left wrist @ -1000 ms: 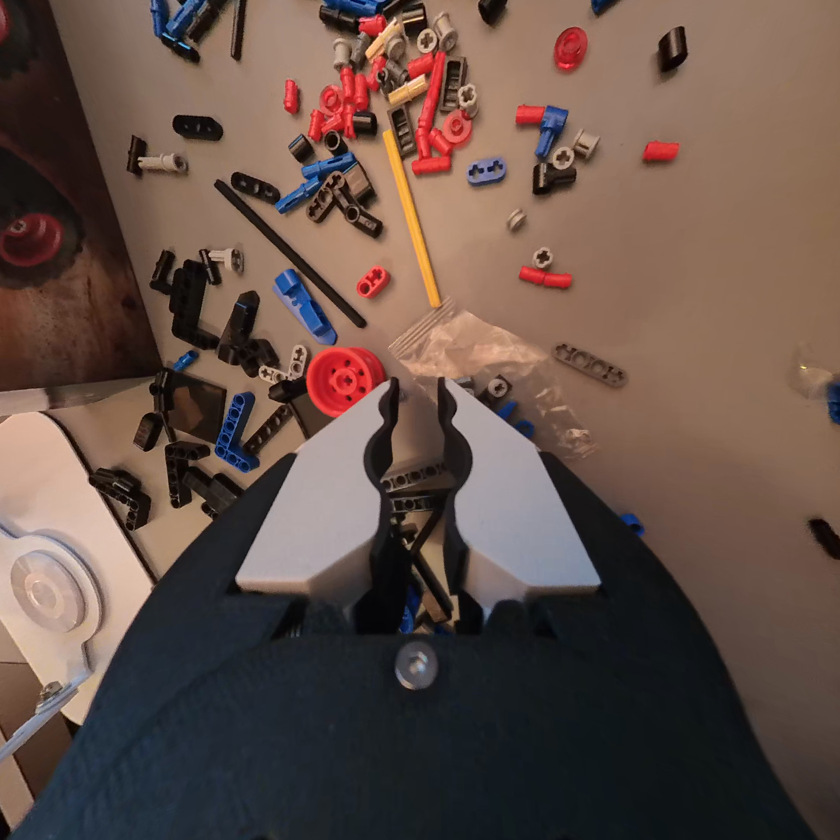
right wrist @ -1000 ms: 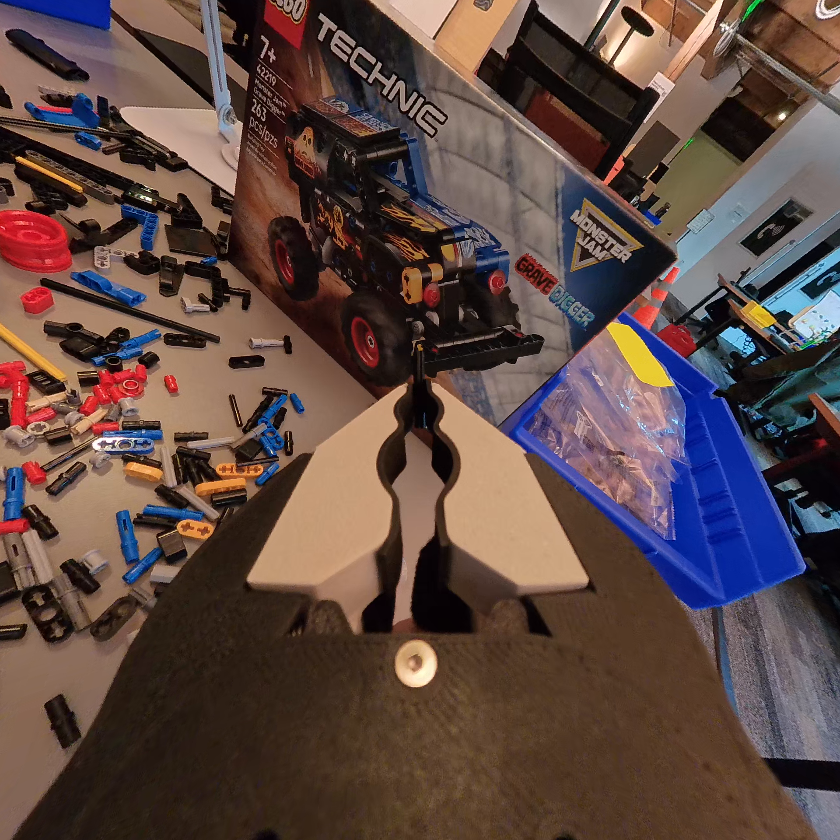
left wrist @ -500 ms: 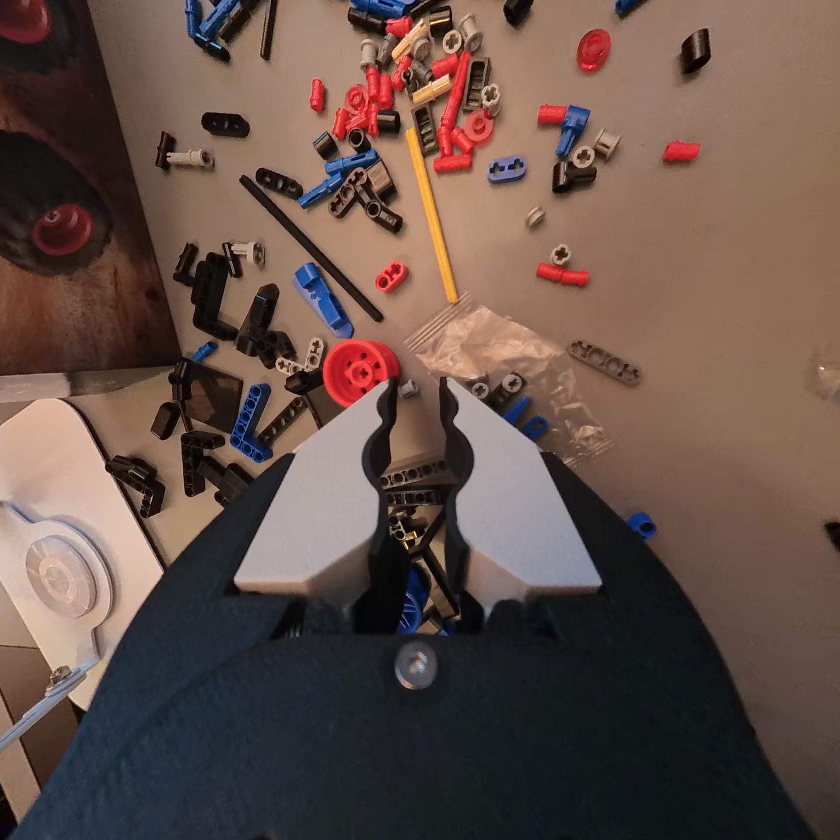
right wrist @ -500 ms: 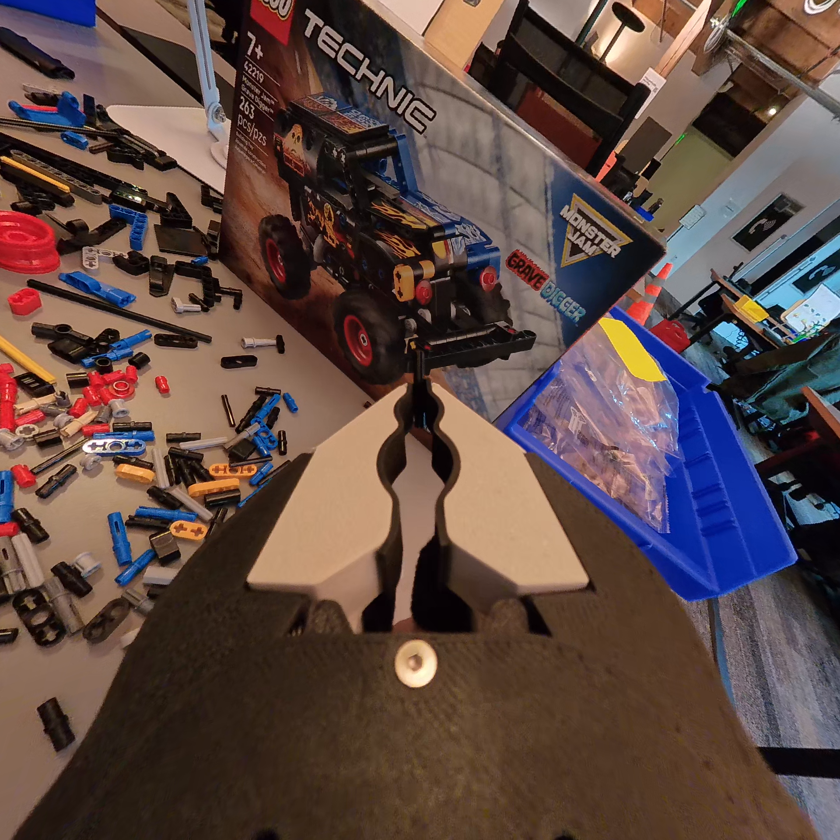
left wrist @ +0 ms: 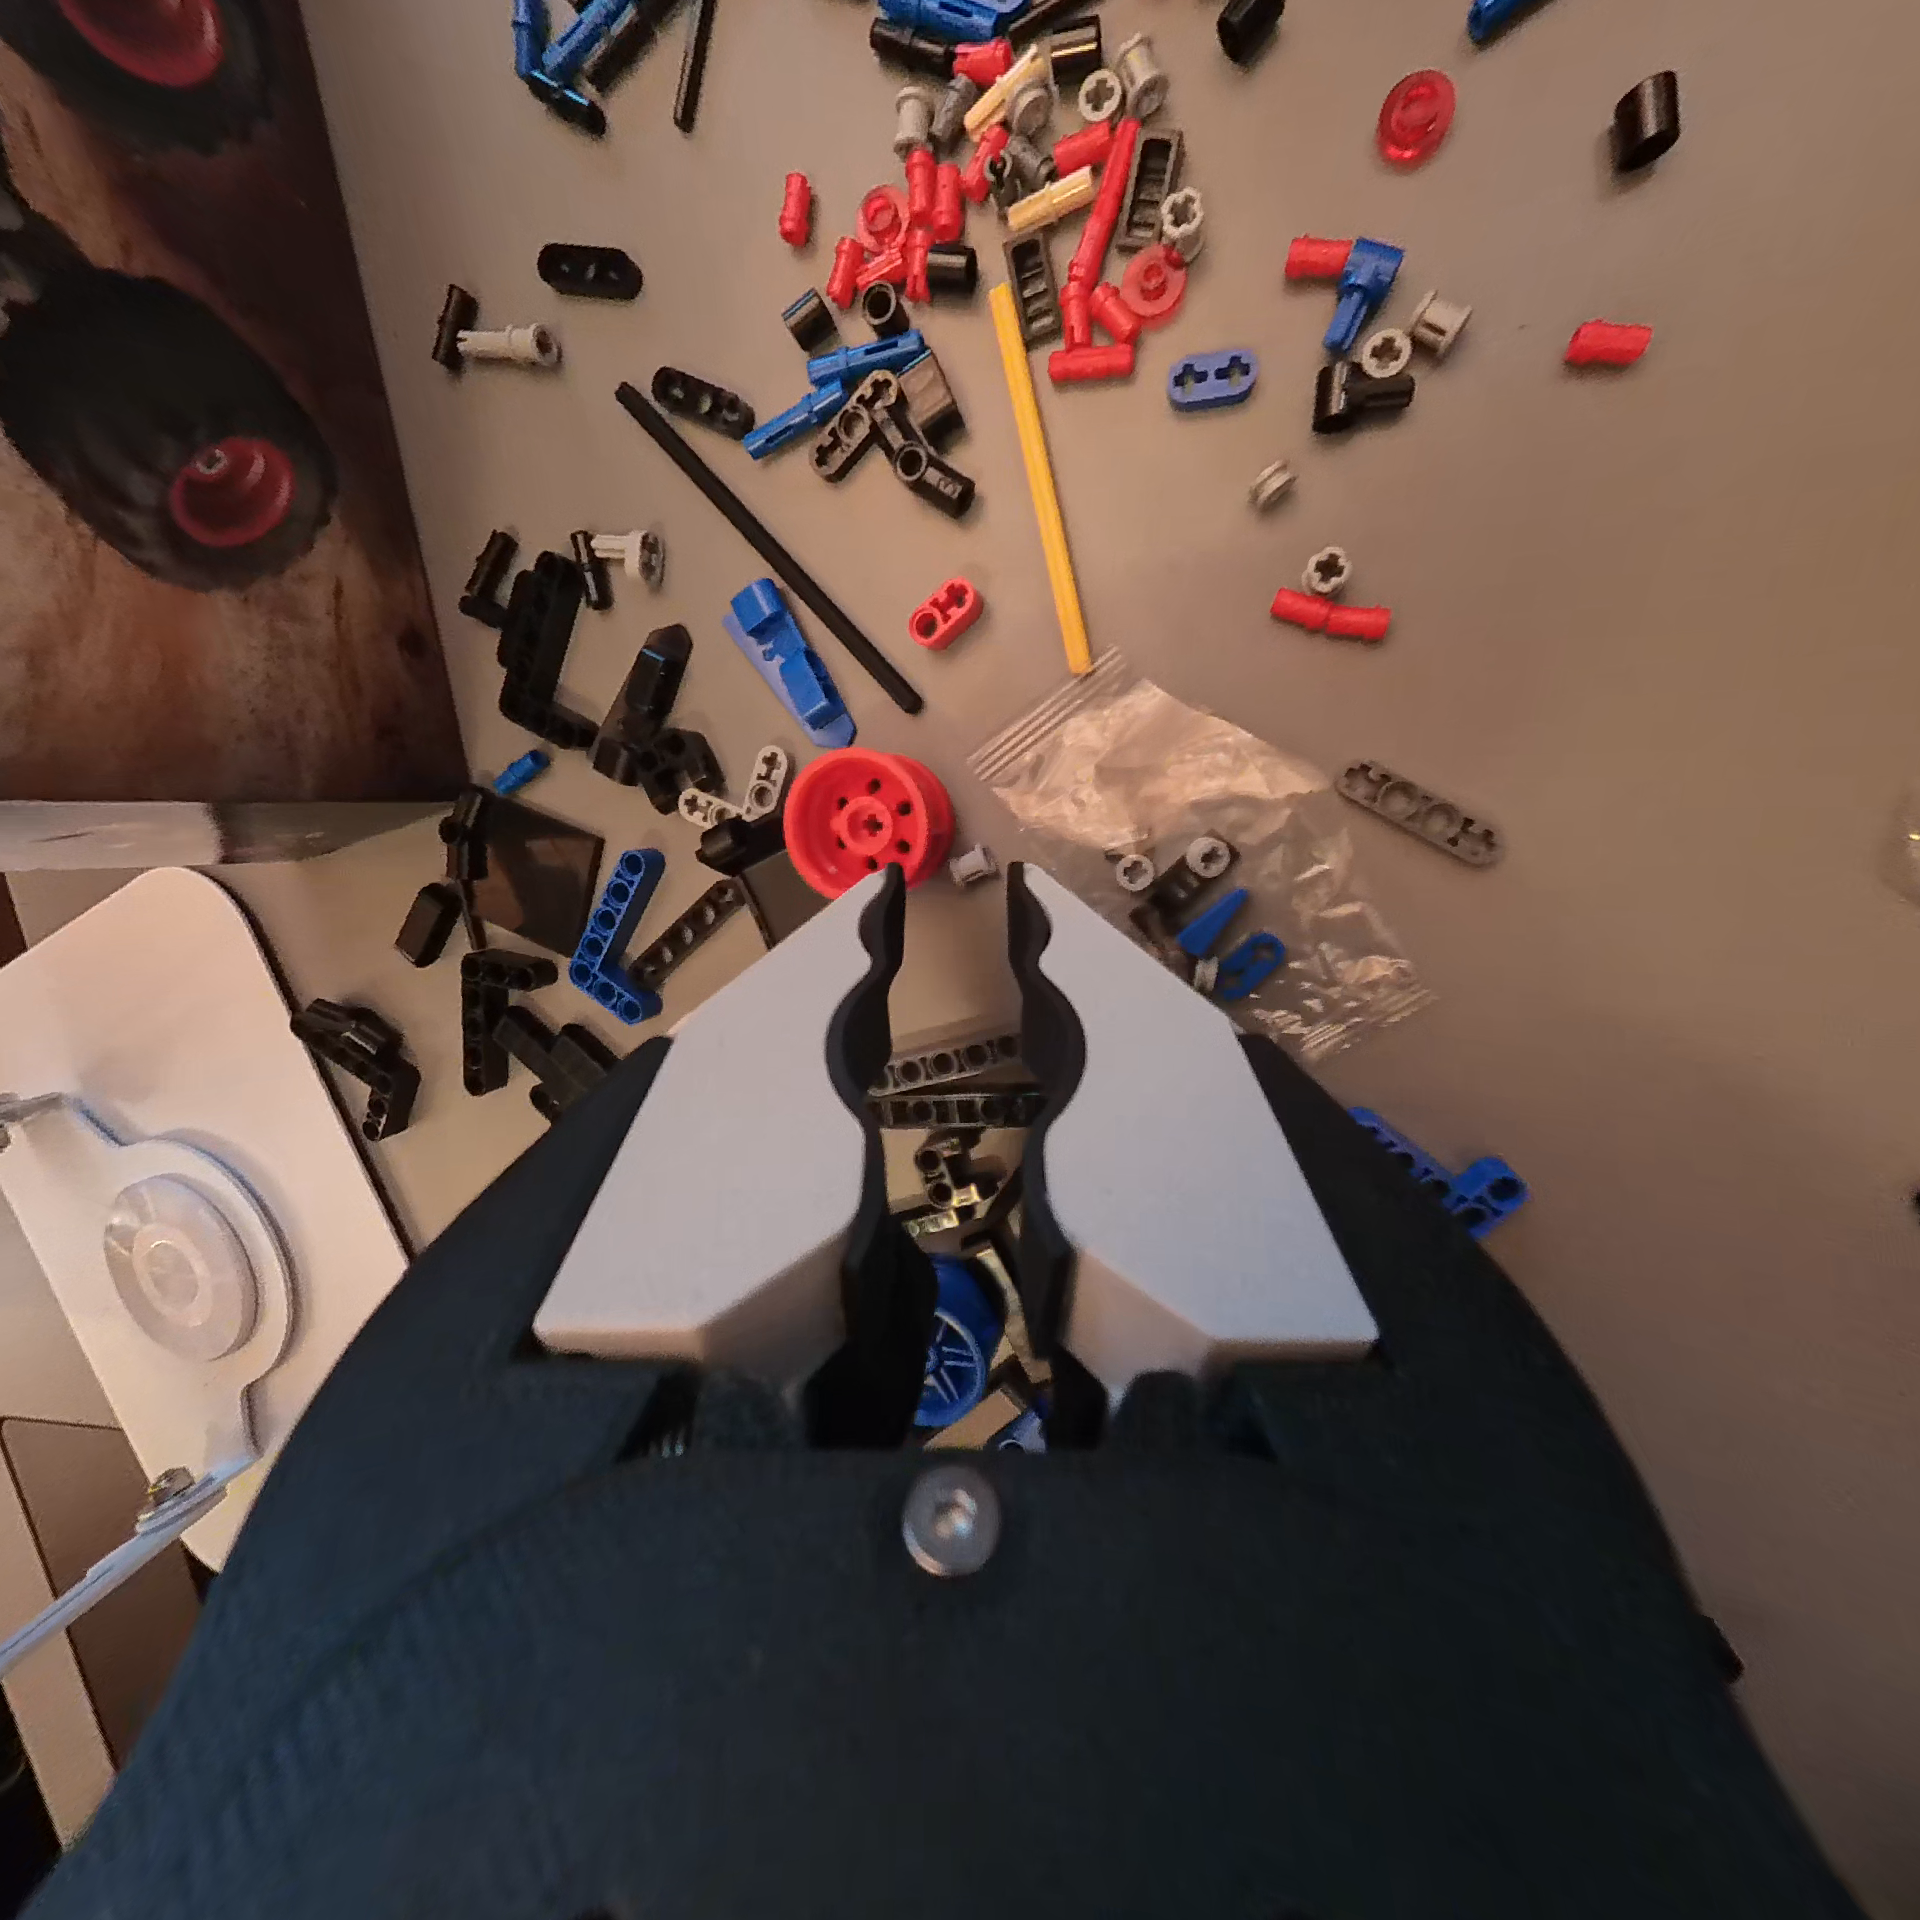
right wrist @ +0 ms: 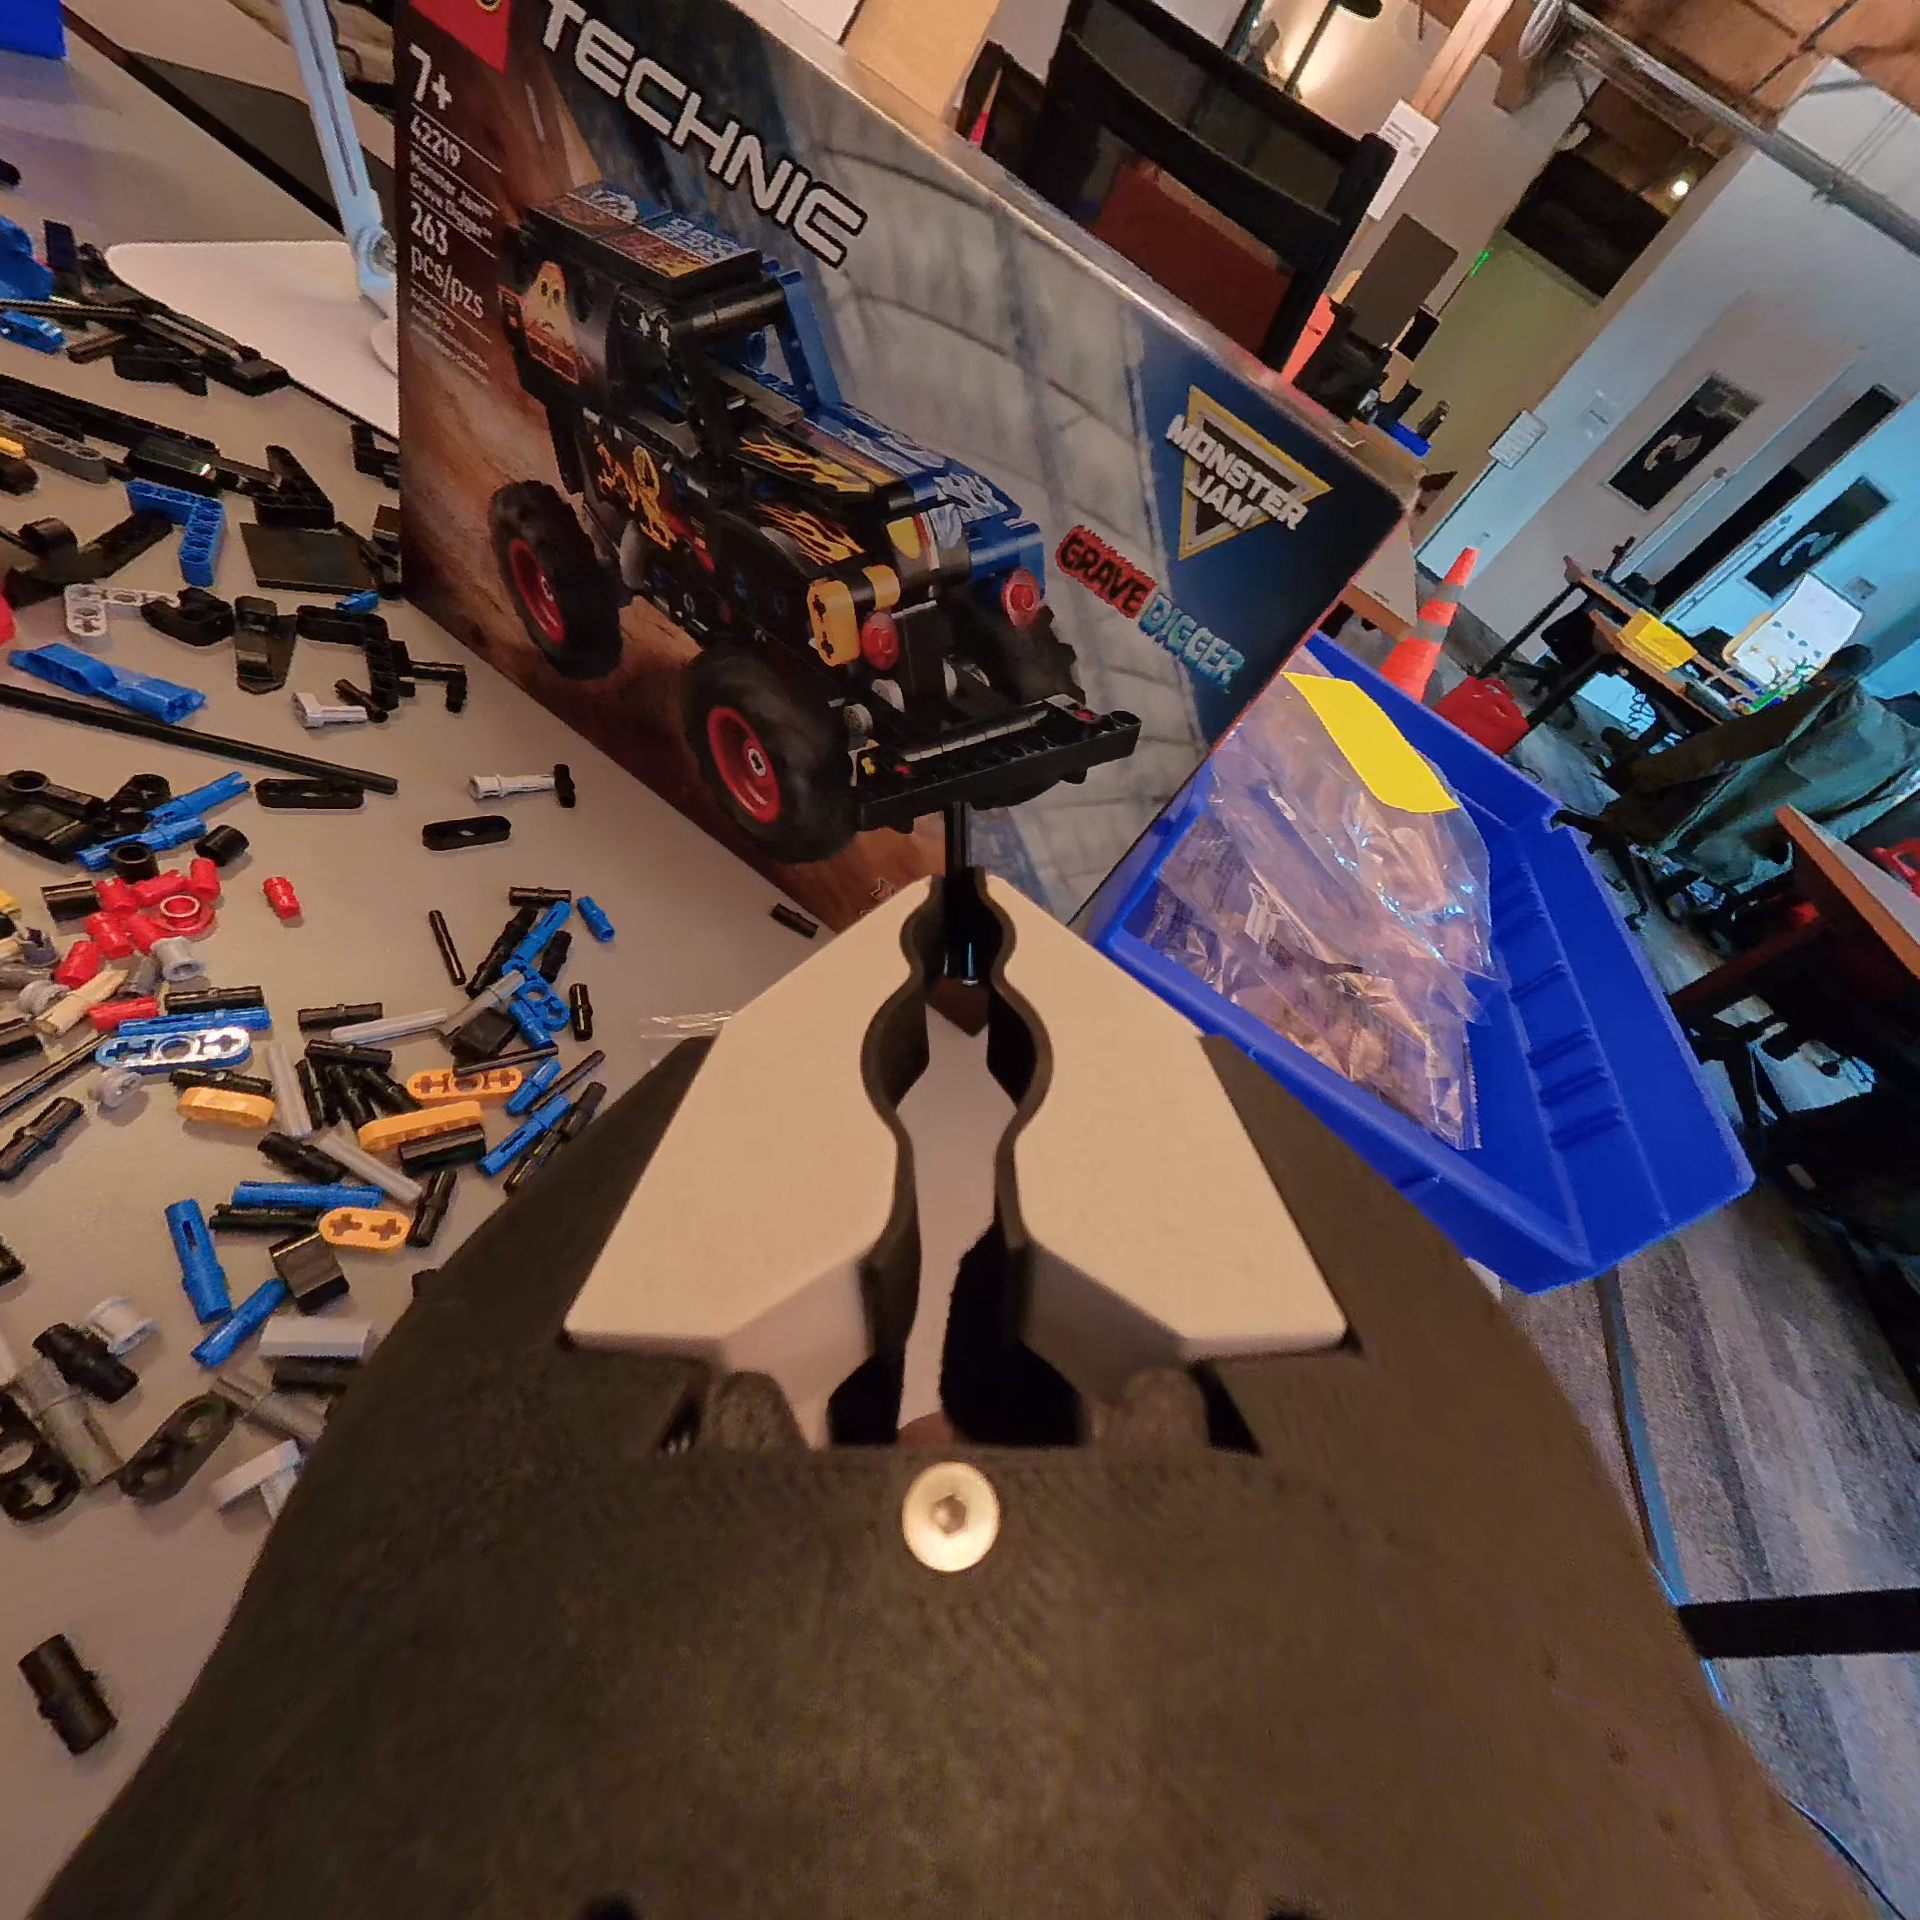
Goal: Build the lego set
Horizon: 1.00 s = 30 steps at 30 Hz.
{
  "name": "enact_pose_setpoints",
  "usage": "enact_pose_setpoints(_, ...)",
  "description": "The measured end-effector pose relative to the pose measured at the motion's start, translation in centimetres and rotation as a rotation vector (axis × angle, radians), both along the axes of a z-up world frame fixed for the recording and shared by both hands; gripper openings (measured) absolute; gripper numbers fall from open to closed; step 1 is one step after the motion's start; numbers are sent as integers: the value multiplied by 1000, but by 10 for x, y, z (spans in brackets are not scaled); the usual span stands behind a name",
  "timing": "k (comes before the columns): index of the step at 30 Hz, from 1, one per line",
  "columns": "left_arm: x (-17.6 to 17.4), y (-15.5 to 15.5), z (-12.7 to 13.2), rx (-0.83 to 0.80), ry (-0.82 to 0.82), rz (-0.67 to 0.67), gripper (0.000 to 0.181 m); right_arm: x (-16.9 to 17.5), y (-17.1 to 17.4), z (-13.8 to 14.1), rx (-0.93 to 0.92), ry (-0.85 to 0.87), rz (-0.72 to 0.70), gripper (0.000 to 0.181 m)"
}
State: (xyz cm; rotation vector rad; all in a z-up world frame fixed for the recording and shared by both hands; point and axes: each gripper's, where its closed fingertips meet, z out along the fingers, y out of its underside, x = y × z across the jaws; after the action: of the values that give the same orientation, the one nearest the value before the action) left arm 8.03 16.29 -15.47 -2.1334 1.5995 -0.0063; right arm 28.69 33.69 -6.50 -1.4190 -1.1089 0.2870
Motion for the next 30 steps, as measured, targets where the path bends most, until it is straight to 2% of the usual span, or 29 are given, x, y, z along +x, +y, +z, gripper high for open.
enact_pose_setpoints(16,-3,4,2,19,1,16,19,6,7,1,-16,18,-42,3)
enact_pose_setpoints(30,-25,23,13,85,-10,122,20,5,6,-1,-21,10,-38,3)
